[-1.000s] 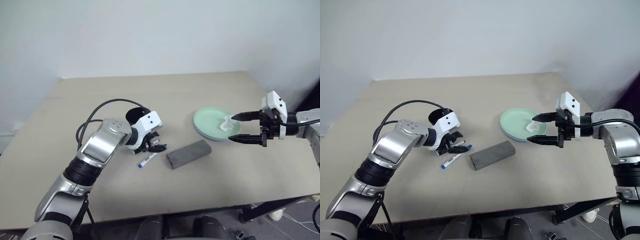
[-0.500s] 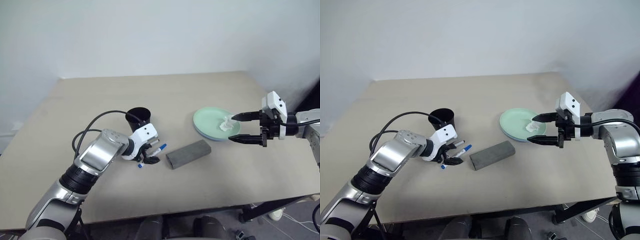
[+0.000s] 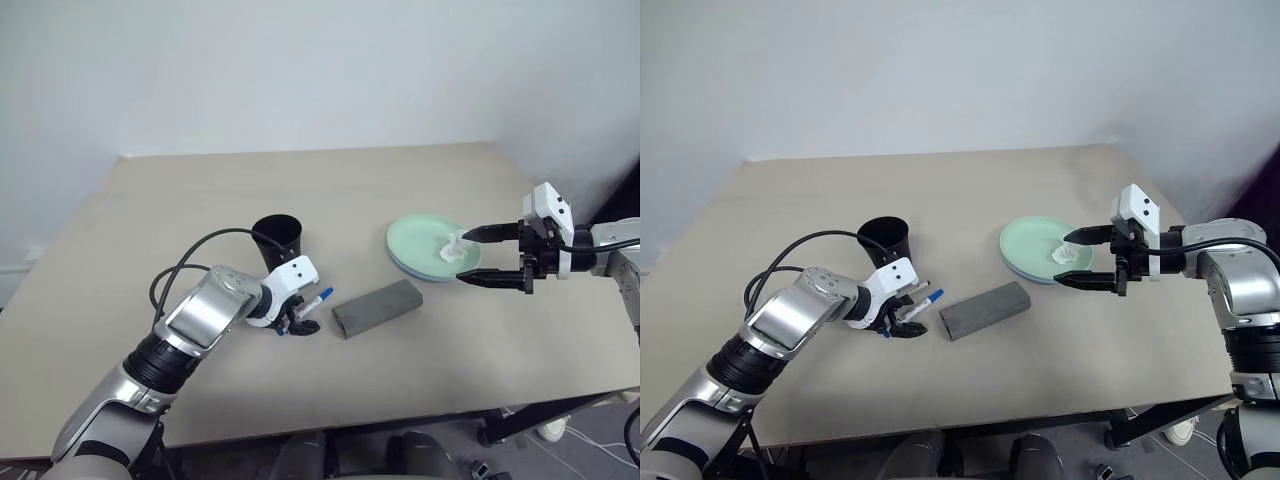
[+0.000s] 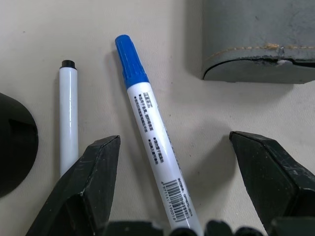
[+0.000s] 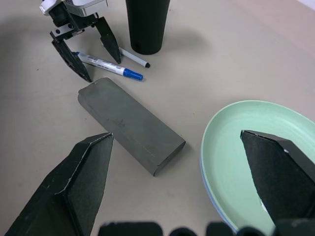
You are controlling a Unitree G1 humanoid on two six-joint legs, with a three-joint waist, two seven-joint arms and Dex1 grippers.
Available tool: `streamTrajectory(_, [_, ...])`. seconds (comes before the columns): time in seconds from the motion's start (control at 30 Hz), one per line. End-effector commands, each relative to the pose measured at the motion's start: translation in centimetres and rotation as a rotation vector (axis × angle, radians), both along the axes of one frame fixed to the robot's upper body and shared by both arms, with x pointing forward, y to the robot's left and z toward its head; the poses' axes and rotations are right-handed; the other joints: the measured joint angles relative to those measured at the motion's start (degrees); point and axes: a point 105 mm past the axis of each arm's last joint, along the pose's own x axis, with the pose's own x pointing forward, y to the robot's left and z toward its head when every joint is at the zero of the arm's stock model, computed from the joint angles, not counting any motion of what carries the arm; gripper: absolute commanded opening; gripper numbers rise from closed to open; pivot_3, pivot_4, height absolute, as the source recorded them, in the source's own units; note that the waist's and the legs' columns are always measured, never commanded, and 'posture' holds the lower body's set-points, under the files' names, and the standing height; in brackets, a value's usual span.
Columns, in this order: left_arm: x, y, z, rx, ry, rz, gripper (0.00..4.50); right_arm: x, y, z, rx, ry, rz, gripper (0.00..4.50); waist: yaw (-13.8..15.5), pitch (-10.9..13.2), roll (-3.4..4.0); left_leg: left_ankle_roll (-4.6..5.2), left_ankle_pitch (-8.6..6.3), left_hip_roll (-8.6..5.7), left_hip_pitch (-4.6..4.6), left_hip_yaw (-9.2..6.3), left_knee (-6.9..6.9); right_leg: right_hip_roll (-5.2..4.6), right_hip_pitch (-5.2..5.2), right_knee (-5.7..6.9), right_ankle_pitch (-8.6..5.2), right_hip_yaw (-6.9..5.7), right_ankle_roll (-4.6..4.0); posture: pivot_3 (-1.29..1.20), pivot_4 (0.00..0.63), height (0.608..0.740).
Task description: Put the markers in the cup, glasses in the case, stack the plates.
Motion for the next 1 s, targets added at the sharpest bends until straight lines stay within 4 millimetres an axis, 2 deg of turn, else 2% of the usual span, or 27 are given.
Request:
streamTrajectory(0.03, [0.75, -0.45, 0.76, 0.005, -0.05, -0.006, 3.83, 0.09, 0.31, 1.35, 0.006, -0.052, 0.014, 4.5, 0.0, 0.0, 0.0, 0.0, 0.0, 0.0, 0.0, 0.0, 0.0, -0.01, 0.0, 0.0, 0.0, 0.0, 0.0, 0.0, 0.0, 0.727])
streamTrajectory(0.3, [1.53, -1.1, 0.89, -0.013, -0.073, 0.012, 3.83, 0.06, 0.34, 1.34, 0.007, -0.053, 0.014, 4.5, 0.0, 0.0, 0.01, 0.0, 0.0, -0.05, 0.0, 0.0, 0.0, -0.09, 0.02, 0.0, 0.0, -0.02, 0.0, 0.0, 0.0, 0.727])
streamTrajectory(0.67, [1.4, -1.35, 0.38, -0.007, -0.06, 0.016, 3.83, 0.03, 0.48, 1.34, 0.008, -0.053, 0.017, 4.5, 0.0, 0.0, 0.01, 0.01, 0.0, -0.05, 0.0, -0.01, -0.02, -0.1, 0.01, -0.01, 0.0, -0.04, 0.01, 0.0, 0.0, 0.727])
streamTrajectory(0.77, [1.22, -1.38, 0.21, -0.005, -0.049, 0.019, 3.34, 0.0, 0.52, 1.32, 0.009, -0.052, 0.018, 4.5, 0.0, 0.0, 0.01, 0.0, 0.0, -0.05, 0.0, -0.01, -0.02, -0.11, 0.01, -0.01, 0.0, -0.04, 0.01, 0.0, 0.0, 0.727])
streamTrajectory(1.0, [1.06, -1.41, 0.1, -0.005, -0.036, 0.024, 1.0, 0.02, 0.52, 1.36, 0.009, -0.054, 0.017, 4.5, 0.0, 0.0, 0.01, 0.0, 0.0, -0.05, 0.01, -0.01, -0.02, -0.11, 0.01, -0.01, 0.0, -0.04, 0.0, 0.0, 0.0, 0.727])
